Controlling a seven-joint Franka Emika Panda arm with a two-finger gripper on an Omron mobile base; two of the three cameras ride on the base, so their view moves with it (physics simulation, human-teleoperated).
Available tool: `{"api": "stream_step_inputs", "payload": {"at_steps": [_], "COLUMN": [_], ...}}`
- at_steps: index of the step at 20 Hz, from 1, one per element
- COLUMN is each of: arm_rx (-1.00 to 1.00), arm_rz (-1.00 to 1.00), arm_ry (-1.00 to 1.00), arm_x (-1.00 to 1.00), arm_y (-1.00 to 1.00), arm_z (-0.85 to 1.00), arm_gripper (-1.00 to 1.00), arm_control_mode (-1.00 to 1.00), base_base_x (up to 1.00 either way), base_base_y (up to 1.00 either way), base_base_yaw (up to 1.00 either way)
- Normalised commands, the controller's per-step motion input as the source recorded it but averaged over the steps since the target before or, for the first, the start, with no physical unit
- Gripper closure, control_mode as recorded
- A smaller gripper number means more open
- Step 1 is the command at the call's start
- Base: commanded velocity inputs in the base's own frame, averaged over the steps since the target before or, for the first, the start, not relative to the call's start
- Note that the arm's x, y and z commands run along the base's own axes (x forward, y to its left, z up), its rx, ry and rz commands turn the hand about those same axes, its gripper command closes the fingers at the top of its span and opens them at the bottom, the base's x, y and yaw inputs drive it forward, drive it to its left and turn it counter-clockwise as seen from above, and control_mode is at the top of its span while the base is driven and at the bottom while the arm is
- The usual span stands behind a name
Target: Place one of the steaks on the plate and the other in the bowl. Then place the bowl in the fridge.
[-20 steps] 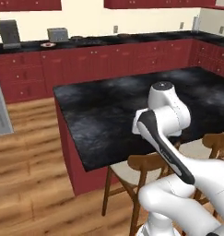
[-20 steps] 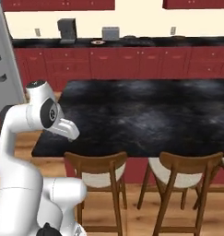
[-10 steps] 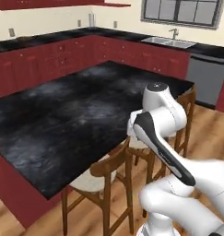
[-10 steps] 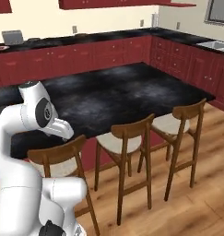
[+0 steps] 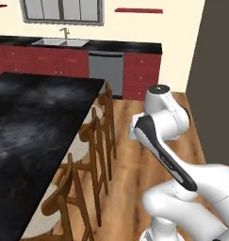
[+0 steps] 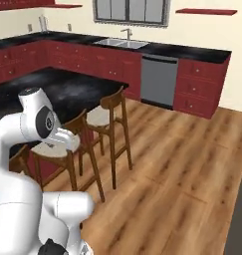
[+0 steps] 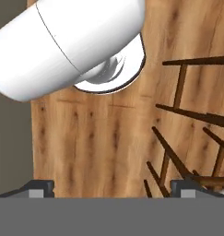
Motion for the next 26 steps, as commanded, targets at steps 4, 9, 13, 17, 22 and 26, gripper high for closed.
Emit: {"api": "stream_step_inputs", "payload": {"at_steps": [4, 9, 13, 17, 22, 26], "arm_rx": [0.00, 0.00, 0.00, 0.00, 0.00, 0.00], "arm_rz": [0.00, 0.00, 0.00, 0.00, 0.00, 0.00], "arm_ry": [0.00, 0.00, 0.00, 0.00, 0.00, 0.00], "arm_x": [0.00, 0.00, 0.00, 0.00, 0.00, 0.00], "arm_y": [0.00, 0.00, 0.00, 0.00, 0.00, 0.00], "arm_z": [0.00, 0.00, 0.00, 0.00, 0.00, 0.00], "arm_gripper": [-1.00, -1.00, -1.00, -1.00, -1.00, -1.00], "arm_control_mode": [1.00, 1.00, 1.00, 1.00, 1.00, 1.00], "base_base_x": [0.22, 0.92, 1.00, 1.00, 1.00, 1.00], "base_base_y": [-0.25, 0.01, -0.40, -0.01, -0.29, -0.55], "base_base_yaw": [-0.79, -0.39, -0.12, 0.13, 0.26, 0.25]}}
